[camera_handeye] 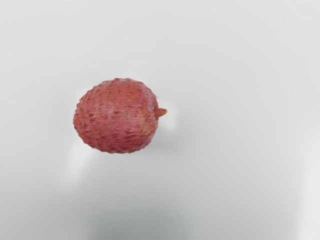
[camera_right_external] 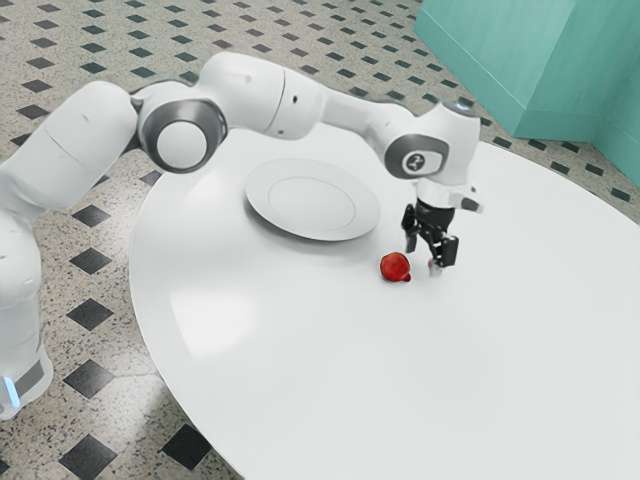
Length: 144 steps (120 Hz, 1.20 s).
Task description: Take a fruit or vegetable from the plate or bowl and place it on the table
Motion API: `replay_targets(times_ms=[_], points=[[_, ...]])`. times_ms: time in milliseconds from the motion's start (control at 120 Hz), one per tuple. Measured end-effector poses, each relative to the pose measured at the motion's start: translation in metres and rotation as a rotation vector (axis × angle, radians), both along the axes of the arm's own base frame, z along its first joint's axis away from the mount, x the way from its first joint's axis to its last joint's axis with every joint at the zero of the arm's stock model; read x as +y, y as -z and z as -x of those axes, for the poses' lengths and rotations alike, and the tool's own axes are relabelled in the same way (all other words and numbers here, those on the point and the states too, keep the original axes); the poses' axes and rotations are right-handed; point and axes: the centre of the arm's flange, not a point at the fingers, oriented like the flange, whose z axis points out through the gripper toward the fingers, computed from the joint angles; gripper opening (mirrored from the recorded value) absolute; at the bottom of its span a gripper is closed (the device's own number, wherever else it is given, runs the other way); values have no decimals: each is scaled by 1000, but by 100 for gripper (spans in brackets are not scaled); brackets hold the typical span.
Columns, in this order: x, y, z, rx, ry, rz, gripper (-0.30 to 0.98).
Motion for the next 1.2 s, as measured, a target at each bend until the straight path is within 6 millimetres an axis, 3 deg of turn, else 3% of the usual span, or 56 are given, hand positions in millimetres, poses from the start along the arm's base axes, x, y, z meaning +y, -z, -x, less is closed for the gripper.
replay_targets(times_ms=[233, 392, 592, 750, 992, 1125, 1200], points=[[7, 18, -3, 11, -2, 6, 68], [16, 14, 10, 27, -8, -20, 68], [11, -3, 28, 19, -6, -40, 68], [5, 14, 38, 58, -6, -23, 68], [4, 19, 39, 67, -14, -14, 66], [4, 24, 40, 74, -16, -12, 61], [4, 23, 40, 74, -19, -15, 47]])
